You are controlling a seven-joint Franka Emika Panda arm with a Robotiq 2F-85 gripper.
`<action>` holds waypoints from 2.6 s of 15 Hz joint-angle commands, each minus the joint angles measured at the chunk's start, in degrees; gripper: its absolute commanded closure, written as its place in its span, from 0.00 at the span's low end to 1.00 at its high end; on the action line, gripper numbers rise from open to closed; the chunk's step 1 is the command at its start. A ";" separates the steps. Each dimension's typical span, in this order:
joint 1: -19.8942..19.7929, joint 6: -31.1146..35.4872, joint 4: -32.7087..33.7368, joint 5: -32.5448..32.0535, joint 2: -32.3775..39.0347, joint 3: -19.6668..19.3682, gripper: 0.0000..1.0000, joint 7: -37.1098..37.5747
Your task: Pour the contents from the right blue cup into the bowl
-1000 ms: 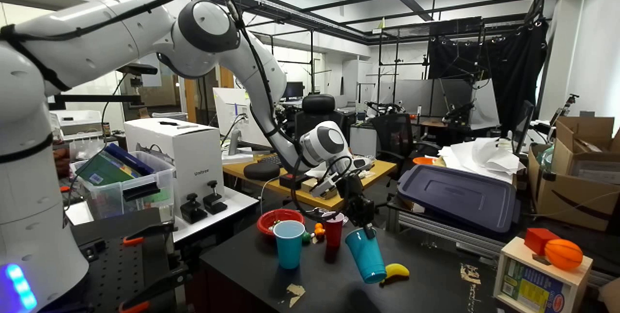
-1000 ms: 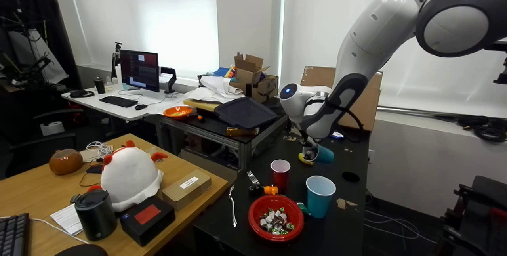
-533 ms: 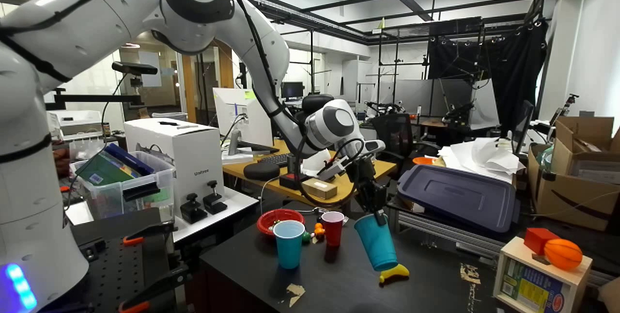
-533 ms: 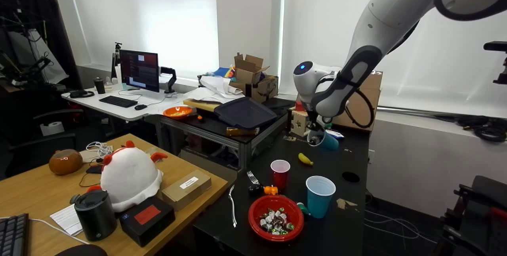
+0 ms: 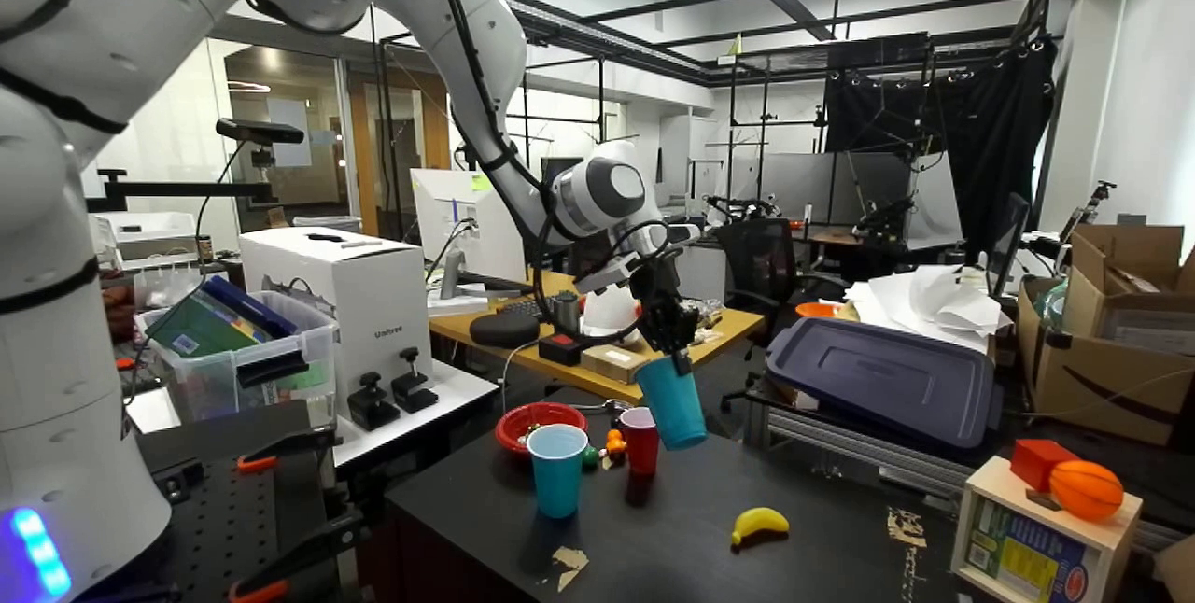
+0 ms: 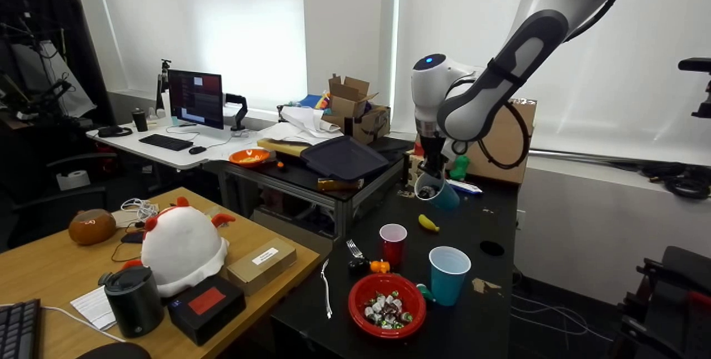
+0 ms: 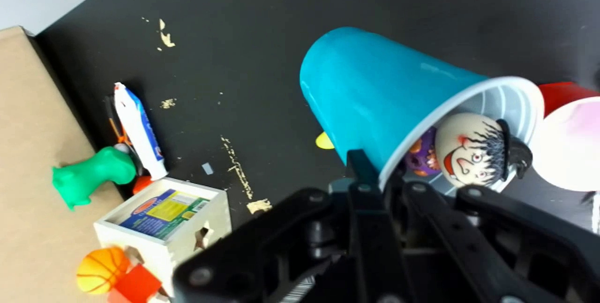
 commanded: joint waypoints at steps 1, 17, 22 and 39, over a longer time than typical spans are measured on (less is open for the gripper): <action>-0.47 1.43 -5.32 -0.52 -4.28 2.95 0.99 -1.60; 6.71 6.10 -6.28 -11.25 -2.90 3.37 0.99 4.38; 8.61 8.24 -5.99 -15.01 -2.08 3.13 0.99 6.80; 17.67 8.88 -1.69 -41.88 5.05 -1.98 0.99 40.79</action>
